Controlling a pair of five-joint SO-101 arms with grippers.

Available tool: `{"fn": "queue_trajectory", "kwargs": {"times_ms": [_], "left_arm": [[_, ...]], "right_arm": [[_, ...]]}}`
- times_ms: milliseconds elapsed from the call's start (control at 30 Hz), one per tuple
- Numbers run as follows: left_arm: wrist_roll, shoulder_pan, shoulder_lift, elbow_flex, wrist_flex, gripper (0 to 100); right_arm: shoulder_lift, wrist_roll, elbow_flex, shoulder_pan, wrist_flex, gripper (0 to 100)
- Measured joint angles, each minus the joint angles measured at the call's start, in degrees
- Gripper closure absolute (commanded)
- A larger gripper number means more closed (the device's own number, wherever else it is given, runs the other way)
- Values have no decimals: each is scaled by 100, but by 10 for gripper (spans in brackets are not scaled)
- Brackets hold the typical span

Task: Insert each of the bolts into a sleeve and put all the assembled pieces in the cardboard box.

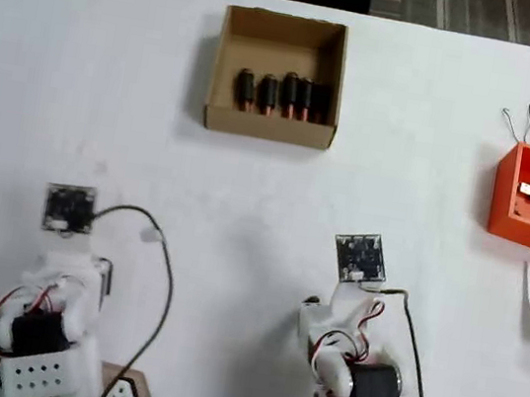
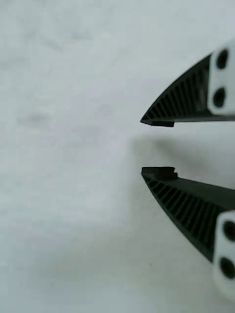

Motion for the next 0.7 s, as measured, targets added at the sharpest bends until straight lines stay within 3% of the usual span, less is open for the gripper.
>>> {"fn": "queue_trajectory", "kwargs": {"times_ms": [167, 233, 700], "left_arm": [[97, 1442, -9, 0, 0, 841], [290, 1714, -9, 0, 0, 841], [369, 1741, -9, 0, 0, 842]], "right_arm": [[0, 0, 0, 0, 0, 914], [0, 0, 0, 0, 0, 914], [0, 0, 0, 0, 0, 914]]}}
